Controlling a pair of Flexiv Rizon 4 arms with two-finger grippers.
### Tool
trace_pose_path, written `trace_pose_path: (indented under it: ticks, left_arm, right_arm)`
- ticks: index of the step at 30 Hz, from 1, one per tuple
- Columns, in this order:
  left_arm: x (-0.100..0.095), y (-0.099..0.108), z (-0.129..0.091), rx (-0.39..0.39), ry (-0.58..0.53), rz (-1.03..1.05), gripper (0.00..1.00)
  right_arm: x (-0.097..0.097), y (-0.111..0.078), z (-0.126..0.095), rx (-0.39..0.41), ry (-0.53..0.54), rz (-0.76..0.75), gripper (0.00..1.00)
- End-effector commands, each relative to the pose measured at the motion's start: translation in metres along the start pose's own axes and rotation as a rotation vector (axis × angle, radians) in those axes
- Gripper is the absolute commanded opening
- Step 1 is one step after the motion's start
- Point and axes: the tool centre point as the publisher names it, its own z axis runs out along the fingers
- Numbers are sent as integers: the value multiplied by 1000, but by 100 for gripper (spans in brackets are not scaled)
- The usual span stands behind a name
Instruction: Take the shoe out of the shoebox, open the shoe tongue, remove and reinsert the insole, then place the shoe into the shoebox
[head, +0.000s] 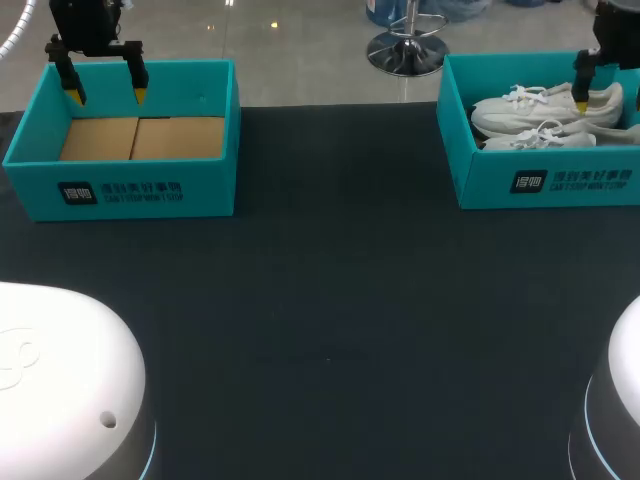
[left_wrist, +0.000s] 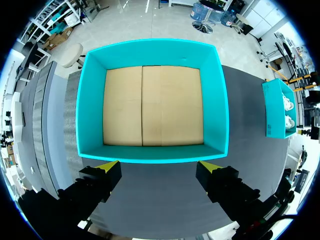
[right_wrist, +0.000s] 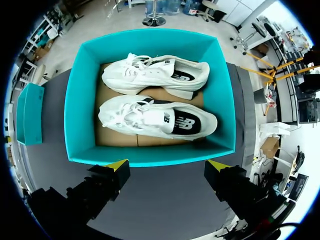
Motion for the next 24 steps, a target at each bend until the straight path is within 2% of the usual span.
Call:
trace_pose_path:
  ticks: [1,5,24]
  left_arm:
    - [0,0,0,0,-1,0,100]
    - [0,0,0,0,-1,0,100]
    - [0,0,0,0,-1,0,100]
  right_arm:
    - [-24,4,14,10,3,-7,100]
    - [-41,7,25,14,-11,-4,100]
    - [-45,10,29,4,-12,-14,100]
